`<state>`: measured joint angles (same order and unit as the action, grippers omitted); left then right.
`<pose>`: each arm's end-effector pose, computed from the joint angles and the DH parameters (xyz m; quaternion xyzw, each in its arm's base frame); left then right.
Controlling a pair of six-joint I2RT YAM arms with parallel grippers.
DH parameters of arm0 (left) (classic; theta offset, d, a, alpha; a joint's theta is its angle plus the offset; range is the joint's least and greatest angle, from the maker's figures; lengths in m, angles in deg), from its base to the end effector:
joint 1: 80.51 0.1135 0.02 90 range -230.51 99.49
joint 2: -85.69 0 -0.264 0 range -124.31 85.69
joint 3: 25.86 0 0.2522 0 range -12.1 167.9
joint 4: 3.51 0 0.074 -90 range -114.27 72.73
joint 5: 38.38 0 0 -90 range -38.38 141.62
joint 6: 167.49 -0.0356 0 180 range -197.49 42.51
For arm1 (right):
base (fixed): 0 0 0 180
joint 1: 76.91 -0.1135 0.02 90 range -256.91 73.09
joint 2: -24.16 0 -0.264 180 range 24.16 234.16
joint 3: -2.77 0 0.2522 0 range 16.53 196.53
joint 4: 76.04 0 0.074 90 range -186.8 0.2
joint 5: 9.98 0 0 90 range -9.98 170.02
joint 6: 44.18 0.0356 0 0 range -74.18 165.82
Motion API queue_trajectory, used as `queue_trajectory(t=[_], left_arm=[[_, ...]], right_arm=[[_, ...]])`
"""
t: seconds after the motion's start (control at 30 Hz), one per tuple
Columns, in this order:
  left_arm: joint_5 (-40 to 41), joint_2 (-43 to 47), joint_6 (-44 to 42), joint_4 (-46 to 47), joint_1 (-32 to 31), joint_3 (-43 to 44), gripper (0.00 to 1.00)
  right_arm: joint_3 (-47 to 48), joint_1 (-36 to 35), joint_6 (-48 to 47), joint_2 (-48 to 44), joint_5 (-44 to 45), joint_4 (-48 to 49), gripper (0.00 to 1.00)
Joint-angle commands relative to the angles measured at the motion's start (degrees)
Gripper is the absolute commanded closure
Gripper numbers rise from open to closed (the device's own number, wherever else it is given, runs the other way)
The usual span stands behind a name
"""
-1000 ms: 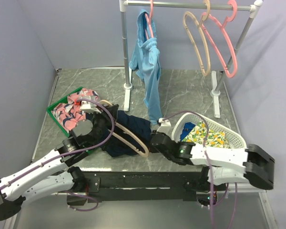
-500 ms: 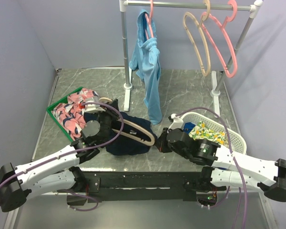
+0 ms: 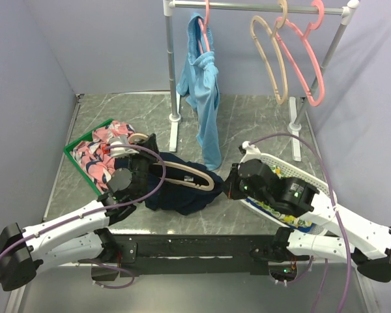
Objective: Place the shorts on the hanger
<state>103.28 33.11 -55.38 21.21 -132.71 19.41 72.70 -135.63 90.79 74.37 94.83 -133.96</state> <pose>0.1455 -0.1420 0.3198 -0.2008 0.6057 -0.2326 0.7340 0.0979 0.1437 0.3344 -0.0509 0.8924 0.2690 0.3588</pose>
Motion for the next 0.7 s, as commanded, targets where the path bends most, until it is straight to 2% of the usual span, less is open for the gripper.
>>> queue_trajectory(t=[0.0,0.33,0.5,0.67], left_arm=[[5.6,0.2,-8.3,1.4,1.9,-0.8,0.99],[6.3,-3.6,-7.3,5.7,1.9,-1.4,0.99],[5.5,-4.9,-8.4,7.2,1.8,0.0,0.99],[3.7,-5.4,-9.7,8.4,1.5,1.4,0.99]], right_arm=[[7.9,1.8,-4.3,2.2,-1.0,-9.2,1.00],[24.2,2.5,-5.9,11.3,-7.8,-18.3,1.00],[26.1,4.1,-6.4,15.3,-12.1,-18.6,1.00],[26.5,6.9,-8.7,19.8,-11.9,-17.8,1.00]])
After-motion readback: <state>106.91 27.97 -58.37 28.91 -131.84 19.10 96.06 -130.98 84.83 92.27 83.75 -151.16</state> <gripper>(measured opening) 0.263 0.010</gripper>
